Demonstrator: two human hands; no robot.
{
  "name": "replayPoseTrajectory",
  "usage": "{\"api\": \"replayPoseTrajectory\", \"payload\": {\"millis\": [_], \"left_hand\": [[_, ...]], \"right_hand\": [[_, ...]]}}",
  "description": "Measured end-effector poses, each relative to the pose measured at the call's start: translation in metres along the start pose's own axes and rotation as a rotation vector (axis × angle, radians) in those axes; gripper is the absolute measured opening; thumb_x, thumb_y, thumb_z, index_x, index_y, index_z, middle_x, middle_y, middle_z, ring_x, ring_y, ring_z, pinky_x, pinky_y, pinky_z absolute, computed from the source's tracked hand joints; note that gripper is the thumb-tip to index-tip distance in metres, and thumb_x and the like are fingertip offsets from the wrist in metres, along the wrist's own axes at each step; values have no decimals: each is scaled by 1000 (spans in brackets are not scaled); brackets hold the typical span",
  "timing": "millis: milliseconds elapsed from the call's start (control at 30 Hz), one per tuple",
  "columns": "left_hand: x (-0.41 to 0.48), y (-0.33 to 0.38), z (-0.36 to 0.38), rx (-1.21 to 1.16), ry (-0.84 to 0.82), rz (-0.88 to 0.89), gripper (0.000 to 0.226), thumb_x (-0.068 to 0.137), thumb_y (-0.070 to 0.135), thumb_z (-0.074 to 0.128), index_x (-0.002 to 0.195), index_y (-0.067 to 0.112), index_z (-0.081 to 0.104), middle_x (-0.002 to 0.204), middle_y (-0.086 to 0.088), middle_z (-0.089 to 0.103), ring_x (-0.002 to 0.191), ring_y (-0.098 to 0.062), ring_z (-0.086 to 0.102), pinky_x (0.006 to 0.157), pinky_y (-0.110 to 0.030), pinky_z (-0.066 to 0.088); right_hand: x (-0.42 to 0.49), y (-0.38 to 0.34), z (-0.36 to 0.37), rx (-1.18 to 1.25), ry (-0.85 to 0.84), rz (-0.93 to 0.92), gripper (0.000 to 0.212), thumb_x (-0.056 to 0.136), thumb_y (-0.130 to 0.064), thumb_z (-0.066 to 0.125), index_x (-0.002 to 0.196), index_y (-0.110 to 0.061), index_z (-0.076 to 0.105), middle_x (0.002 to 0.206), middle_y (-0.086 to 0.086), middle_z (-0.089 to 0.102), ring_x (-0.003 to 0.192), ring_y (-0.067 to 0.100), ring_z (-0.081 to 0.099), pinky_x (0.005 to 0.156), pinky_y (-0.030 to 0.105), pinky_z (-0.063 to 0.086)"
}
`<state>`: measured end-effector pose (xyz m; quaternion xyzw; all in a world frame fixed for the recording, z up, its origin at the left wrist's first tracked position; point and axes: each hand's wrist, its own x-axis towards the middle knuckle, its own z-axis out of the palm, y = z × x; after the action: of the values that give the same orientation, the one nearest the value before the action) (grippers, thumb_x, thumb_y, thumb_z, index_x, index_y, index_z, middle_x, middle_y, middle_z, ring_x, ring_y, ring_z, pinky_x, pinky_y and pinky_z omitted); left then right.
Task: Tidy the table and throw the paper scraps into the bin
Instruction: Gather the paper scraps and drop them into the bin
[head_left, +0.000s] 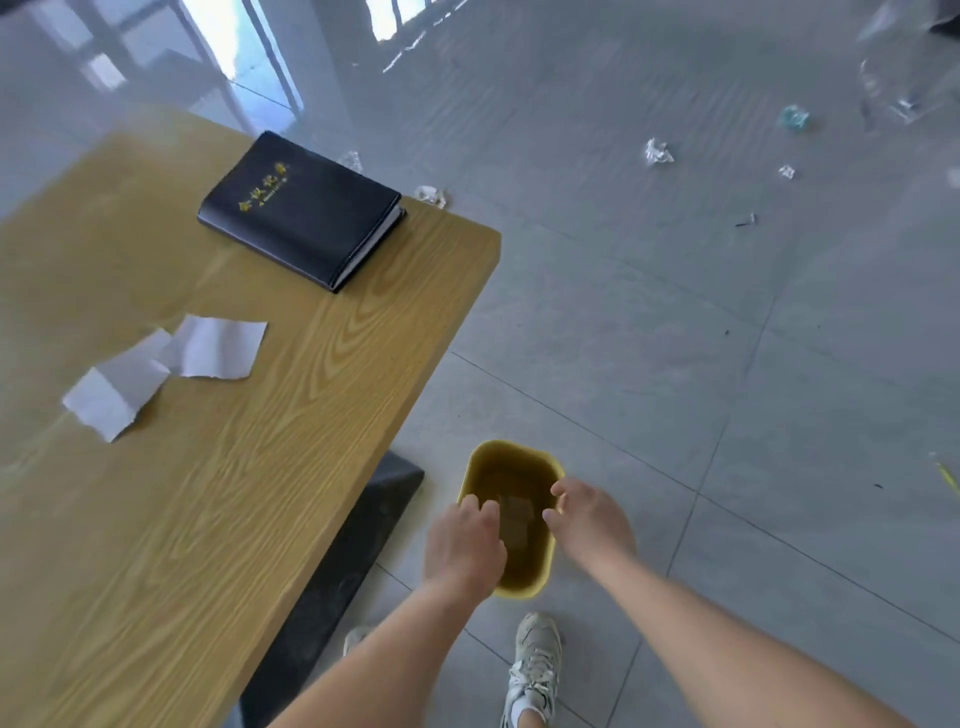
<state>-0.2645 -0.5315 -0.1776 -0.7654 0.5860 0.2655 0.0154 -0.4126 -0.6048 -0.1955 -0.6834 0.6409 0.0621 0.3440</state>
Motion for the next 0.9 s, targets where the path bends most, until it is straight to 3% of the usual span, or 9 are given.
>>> {"api": "replayPoseTrajectory", "payload": {"millis": [233, 367, 533, 633, 767, 900], "left_hand": [[-54, 20, -92, -30, 134, 23, 17, 94, 22, 44, 102, 20, 59, 99, -1, 59, 83, -19, 53, 72, -34, 48], [-85, 7, -132, -25, 254, 60, 25, 96, 24, 46, 119, 22, 57, 107, 1, 59, 91, -19, 55, 80, -34, 46], [-116, -39, -182, -4, 361, 17, 25, 95, 21, 50, 120, 22, 57, 114, 1, 58, 98, -21, 55, 86, -37, 50], [-130, -75, -207, 33, 405, -49, 27, 94, 21, 51, 120, 20, 58, 114, 0, 58, 98, -22, 57, 84, -37, 51], [-138, -126, -229, 58, 431, -174, 28, 92, 22, 51, 119, 18, 57, 108, -1, 58, 92, -23, 56, 79, -36, 50], [-132, -174, -245, 61, 437, -281, 29, 90, 22, 51, 117, 16, 58, 108, -1, 58, 92, -24, 55, 79, -36, 48]], "right_hand": [[-60, -57, -54, -77, 147, -192, 30, 89, -38, 61, 116, -26, 59, 109, -3, 66, 98, 22, 64, 72, 29, 48], [-82, -90, -83, -159, 222, -316, 24, 88, -39, 59, 110, -27, 58, 104, -3, 65, 94, 21, 62, 67, 28, 43], [-93, -157, -107, -171, 244, -522, 38, 89, -34, 61, 125, -24, 57, 115, -1, 65, 102, 18, 61, 78, 26, 50], [-96, -204, -109, -177, 235, -629, 38, 89, -33, 63, 126, -24, 57, 115, -2, 63, 99, 15, 61, 74, 22, 48], [-96, -259, -97, -195, 213, -699, 35, 90, -32, 63, 123, -22, 57, 108, -2, 61, 90, 12, 52, 69, 24, 42], [-82, -306, -82, -240, 167, -713, 34, 92, -29, 61, 124, -19, 57, 111, 1, 61, 98, 19, 57, 77, 32, 52]]}}
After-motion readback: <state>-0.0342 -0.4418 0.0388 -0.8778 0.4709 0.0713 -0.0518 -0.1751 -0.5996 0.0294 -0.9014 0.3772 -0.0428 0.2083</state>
